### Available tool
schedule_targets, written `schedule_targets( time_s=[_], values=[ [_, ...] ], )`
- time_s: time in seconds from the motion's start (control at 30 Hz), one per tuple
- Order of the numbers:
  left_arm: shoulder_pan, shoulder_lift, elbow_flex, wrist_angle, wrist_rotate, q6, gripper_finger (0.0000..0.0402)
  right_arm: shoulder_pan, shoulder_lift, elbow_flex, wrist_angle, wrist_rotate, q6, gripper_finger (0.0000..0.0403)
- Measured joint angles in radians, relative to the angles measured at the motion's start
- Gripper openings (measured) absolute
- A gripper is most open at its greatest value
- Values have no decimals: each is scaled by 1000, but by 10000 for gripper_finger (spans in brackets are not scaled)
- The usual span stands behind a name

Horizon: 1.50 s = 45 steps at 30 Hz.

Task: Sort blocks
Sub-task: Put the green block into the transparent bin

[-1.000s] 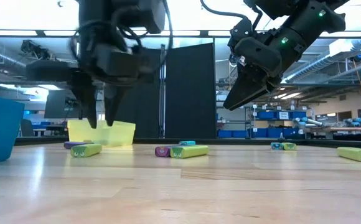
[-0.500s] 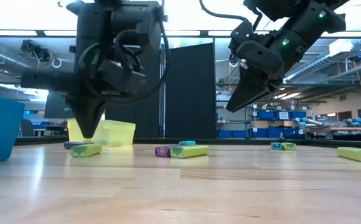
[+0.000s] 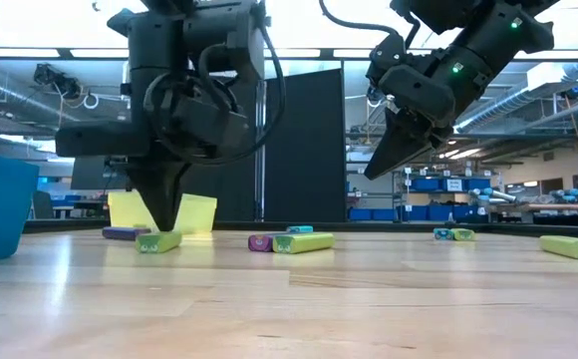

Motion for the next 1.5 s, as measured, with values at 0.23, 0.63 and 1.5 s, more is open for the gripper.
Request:
schedule_targets(
  time_s=[0.23,0.63,1.5],
  values=[
    [-110,-8,58,-29,-129,250,8,5,0,0,-4,0,-1,43],
    [-159,-7,51,-7,-139,599,123,24,0,0,-5,-19,-19,69],
    [-158,64,53,54,-163,1021,152,24,0,0,-11,-45,-37,73]
  ],
)
